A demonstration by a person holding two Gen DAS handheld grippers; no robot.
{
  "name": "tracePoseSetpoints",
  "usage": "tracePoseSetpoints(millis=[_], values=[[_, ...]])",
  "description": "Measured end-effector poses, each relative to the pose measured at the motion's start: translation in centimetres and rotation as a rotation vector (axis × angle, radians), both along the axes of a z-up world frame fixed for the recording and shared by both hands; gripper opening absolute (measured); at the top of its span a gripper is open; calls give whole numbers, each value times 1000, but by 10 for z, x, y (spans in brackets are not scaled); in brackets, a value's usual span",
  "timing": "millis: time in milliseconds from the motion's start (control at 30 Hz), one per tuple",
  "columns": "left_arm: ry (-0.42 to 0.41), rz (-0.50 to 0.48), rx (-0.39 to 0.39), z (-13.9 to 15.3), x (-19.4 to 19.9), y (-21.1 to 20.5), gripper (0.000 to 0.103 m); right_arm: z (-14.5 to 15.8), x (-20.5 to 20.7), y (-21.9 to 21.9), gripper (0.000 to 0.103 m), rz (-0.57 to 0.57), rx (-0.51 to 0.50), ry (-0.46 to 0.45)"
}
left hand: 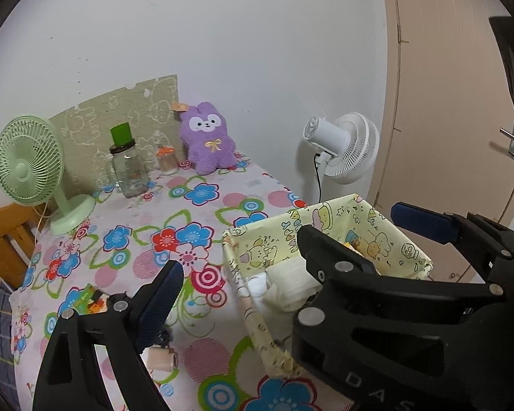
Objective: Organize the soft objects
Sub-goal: 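Open both tools to drop the cloth and wipes pack into the yellow box, then withdraw both open tools from the yellow box back over the bed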
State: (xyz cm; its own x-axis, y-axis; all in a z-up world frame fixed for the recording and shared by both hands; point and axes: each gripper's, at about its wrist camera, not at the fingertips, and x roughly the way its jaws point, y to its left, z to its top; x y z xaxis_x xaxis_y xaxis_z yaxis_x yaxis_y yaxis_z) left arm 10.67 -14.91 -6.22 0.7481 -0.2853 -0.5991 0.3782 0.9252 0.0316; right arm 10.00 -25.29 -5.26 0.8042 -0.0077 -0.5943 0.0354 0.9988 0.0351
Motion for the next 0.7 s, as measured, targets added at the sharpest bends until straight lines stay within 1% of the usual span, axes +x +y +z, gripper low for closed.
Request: tracePoseSetpoints(millis=[200,500,700], values=[[-16,24,-5,5,-11,16,97,8,-13,19,86,27,-26,-25],[-45,64,-3,11,-29,41,99,17,-30,45,94,66,-47,-56],[-47,79,9,11,-38,56,100,17,-39,63,95,102,-49,-62]])
